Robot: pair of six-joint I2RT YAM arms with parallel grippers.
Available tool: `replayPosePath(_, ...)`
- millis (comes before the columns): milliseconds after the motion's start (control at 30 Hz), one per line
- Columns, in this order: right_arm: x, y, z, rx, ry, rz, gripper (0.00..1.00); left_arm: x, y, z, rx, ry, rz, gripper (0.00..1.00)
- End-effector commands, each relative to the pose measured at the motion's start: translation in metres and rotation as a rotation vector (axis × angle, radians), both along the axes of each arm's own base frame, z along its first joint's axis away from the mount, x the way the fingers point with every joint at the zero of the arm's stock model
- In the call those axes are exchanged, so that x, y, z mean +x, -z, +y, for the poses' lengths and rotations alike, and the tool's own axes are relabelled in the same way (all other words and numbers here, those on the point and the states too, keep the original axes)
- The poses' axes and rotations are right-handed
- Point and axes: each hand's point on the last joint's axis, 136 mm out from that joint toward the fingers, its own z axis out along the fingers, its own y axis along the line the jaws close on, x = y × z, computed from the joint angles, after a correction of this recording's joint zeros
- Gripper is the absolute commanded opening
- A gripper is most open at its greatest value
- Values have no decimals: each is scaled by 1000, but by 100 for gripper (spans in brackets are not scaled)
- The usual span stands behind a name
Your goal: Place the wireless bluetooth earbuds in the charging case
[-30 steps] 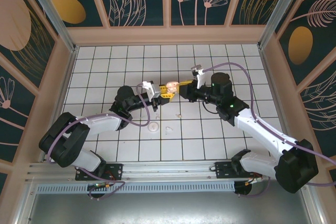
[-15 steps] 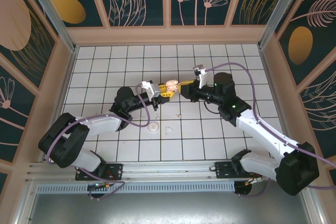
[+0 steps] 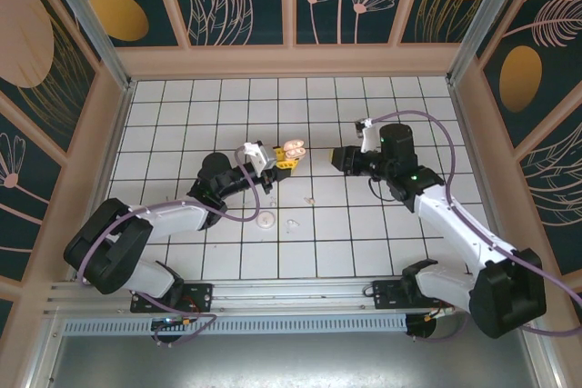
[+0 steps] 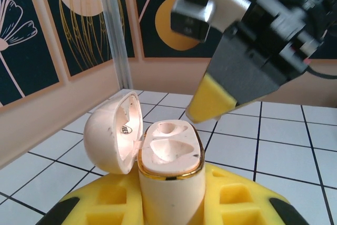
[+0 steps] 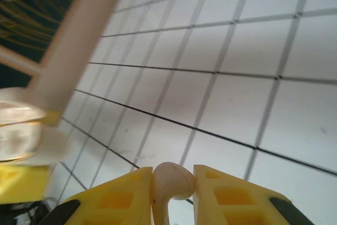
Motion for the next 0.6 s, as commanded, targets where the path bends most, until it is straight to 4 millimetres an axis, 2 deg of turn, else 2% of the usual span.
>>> replayPosePath(0,-15,60,-25,-117,117,248,24,-4,2,1,16,4,-22,15)
replayPosePath(267,-46,131,-70,-321,296,529,26,-3,4,-1,8,12,5,15)
replayPosePath(467,-54,168,-81,-410,327,647,26,-3,6,0,11,11,17,15)
replayPosePath(567,-49,176,-82,-431,331,663,27,-3,5,-1,8,12,21,15)
